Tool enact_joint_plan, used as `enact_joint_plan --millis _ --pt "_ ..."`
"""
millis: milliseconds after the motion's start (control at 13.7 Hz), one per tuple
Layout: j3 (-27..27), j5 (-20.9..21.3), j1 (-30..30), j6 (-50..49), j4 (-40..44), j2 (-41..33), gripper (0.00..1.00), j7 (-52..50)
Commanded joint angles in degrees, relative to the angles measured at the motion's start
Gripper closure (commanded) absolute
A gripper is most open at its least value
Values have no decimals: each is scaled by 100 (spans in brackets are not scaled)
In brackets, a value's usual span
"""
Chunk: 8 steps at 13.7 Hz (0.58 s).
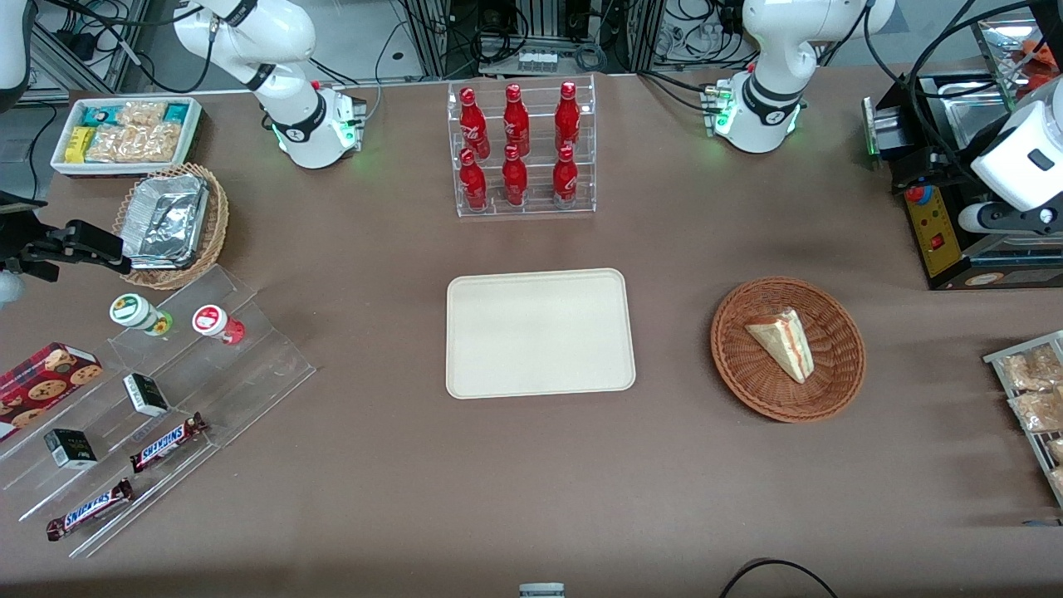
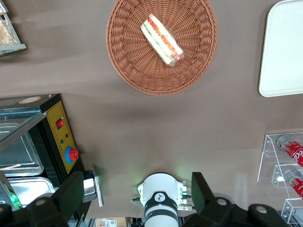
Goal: Place sandwich from basket to tray
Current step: 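Move the left gripper over the wrapped sandwich in the wicker basket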
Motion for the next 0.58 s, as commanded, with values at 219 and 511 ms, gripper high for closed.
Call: enact_joint_plan --millis 219,511 --pt "101 -74 -114 493 -180 131 0 -69" --pt "83 -74 -141 1275 -787 352 0 -77"
